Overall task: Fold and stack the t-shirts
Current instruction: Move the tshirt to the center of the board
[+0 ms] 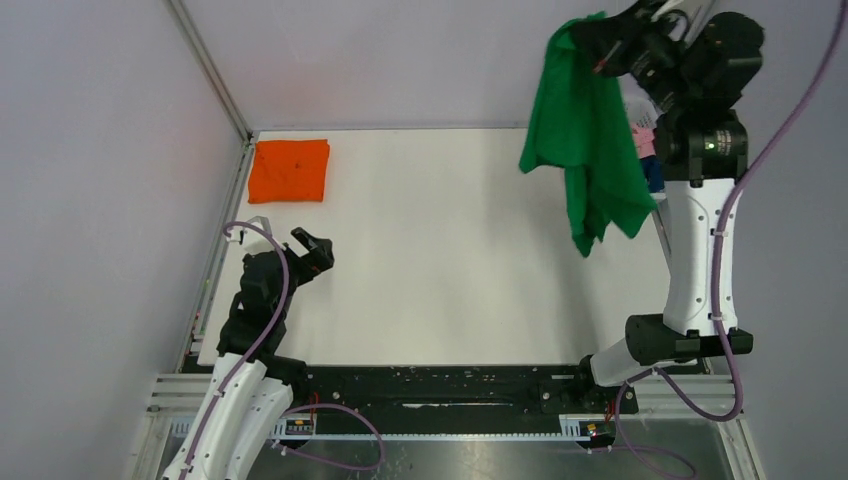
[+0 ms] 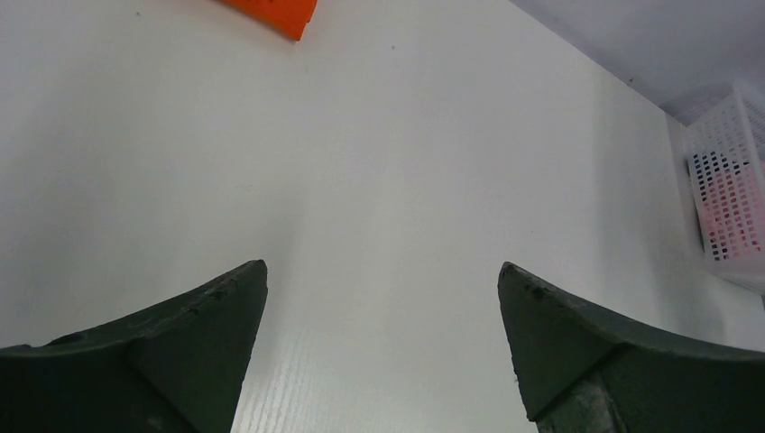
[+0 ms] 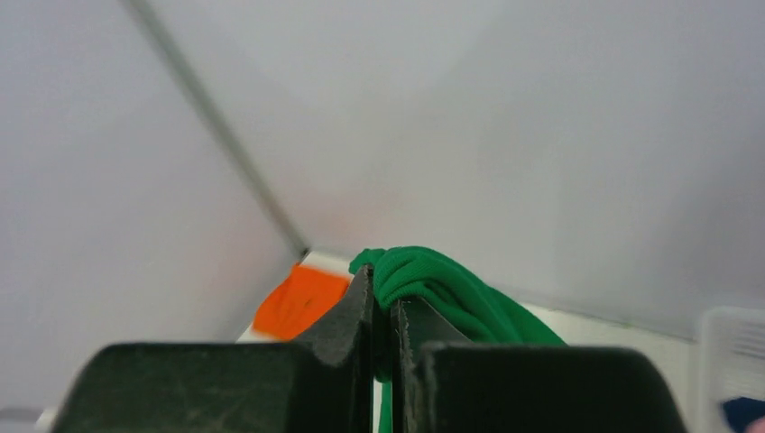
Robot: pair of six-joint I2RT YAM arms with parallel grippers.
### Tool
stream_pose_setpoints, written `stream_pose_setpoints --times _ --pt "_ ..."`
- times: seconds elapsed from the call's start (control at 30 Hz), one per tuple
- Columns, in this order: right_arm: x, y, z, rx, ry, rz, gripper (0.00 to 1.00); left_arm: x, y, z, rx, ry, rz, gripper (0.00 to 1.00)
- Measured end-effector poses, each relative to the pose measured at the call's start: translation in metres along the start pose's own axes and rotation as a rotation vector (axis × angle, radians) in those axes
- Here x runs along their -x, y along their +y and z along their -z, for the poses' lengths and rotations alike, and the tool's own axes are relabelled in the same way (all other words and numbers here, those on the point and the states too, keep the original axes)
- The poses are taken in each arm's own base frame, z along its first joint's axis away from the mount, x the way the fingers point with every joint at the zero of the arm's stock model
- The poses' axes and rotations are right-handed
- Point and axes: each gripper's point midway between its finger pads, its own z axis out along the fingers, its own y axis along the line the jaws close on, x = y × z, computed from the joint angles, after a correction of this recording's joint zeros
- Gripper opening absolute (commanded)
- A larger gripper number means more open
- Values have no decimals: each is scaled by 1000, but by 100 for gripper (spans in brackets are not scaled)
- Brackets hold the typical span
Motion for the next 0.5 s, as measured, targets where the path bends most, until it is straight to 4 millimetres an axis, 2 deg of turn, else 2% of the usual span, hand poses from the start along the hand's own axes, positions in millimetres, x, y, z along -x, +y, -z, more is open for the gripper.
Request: stream_pose_setpoints --times 0.1,0.23,0.3,0.4,0.5 --pt "-34 59 -4 163 104 -21 0 -1 -1 0 -4 6 10 99" --pt "-72 141 8 390 230 -36 0 -5 -1 -3 4 24 37 99" --pt "-81 167 15 463 262 -18 0 -9 1 -5 22 40 59 99" --pt "-93 195 30 552 312 19 0 -12 3 -8 68 80 90 99" --pt "-106 193 41 564 351 69 0 -10 3 -11 103 104 116 99"
